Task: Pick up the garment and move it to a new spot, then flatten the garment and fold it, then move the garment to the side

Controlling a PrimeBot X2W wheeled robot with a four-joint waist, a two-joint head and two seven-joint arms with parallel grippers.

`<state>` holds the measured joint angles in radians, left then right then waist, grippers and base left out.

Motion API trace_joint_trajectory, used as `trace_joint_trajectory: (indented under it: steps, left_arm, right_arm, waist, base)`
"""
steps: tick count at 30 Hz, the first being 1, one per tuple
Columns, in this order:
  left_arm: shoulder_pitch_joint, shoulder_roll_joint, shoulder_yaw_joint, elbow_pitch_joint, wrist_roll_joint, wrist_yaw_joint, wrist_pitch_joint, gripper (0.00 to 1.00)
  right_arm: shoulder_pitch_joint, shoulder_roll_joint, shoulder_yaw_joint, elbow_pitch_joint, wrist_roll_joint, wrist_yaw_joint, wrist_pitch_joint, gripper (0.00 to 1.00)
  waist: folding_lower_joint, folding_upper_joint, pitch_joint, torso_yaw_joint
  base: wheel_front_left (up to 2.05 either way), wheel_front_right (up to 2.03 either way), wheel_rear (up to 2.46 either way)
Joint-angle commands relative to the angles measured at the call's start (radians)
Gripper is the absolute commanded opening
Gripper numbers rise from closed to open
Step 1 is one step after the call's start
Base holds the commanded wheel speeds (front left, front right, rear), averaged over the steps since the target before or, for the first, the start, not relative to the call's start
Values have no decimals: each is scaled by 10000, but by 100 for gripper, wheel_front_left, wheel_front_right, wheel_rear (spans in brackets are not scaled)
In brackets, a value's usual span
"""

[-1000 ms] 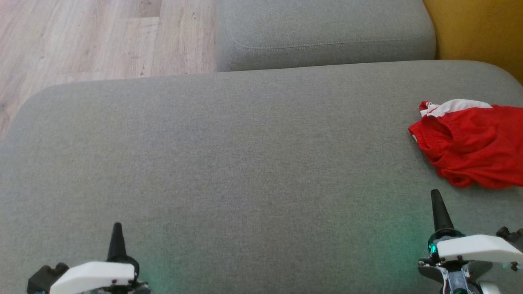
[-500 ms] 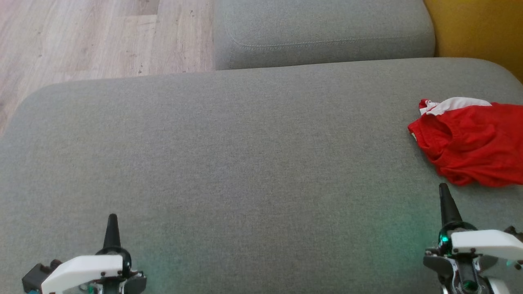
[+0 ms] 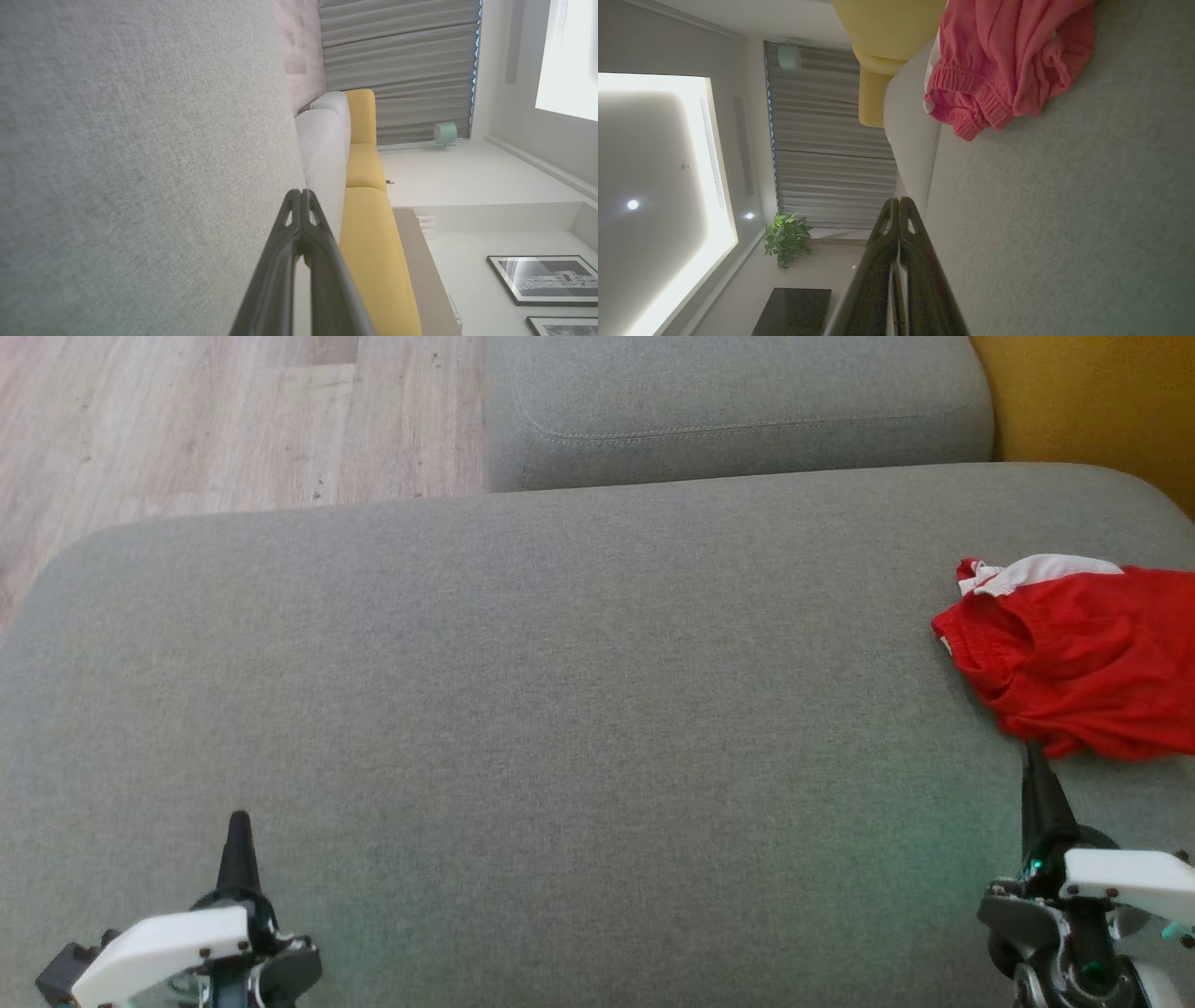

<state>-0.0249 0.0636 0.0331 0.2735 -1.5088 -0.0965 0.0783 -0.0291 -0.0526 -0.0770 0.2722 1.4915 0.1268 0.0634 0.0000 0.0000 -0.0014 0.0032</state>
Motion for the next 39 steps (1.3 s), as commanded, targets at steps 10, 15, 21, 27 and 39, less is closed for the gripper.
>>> trace_joint_trajectory:
  steps: [10, 15, 21, 27, 39]
  left_arm:
    - [-829, -100, 770, -281, -1028, -341, 319, 0]
    - [-829, -102, 773, -281, -1026, -341, 321, 0]
    - [-830, -105, 777, -281, -1023, -341, 325, 0]
    - [-830, -108, 781, -282, -1020, -341, 328, 0]
    - [-830, -112, 787, -282, -1014, -341, 333, 0]
  right_arm:
    - [-760, -204, -52, -292, 1434, 39, 245, 0]
    - [-761, -193, -68, -291, 1421, 39, 257, 0]
    - [-763, -178, -90, -290, 1402, 39, 275, 0]
    - [-765, -163, -110, -289, 1385, 39, 291, 0]
    - [-768, -136, -148, -286, 1353, 39, 322, 0]
  waist:
    - [0, 0, 45, -32]
    - [0, 0, 45, -32]
    - [0, 0, 45, -32]
    - [0, 0, 45, -32]
    - [0, 0, 45, -32]
  base:
    - [0, 0, 0]
    - [0, 0, 0]
    - [0, 0, 0]
    - [0, 0, 0]
    - [0, 0, 0]
